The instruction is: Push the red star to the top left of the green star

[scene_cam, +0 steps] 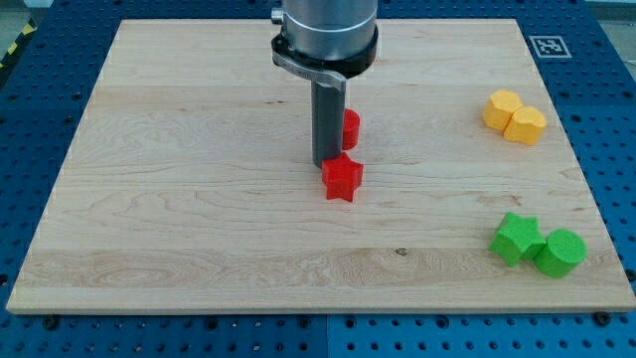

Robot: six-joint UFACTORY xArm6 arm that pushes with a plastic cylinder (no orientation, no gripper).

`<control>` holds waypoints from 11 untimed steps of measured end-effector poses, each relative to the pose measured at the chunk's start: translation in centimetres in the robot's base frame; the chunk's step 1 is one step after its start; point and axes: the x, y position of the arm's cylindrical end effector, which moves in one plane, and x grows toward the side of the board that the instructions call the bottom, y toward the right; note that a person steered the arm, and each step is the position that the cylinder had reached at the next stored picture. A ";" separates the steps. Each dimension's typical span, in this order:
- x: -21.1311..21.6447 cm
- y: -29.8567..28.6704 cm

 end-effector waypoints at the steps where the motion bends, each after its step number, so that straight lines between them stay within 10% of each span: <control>1: 1.7 -0.6; 5: 7.5 1.6; 11: 2.8 13.3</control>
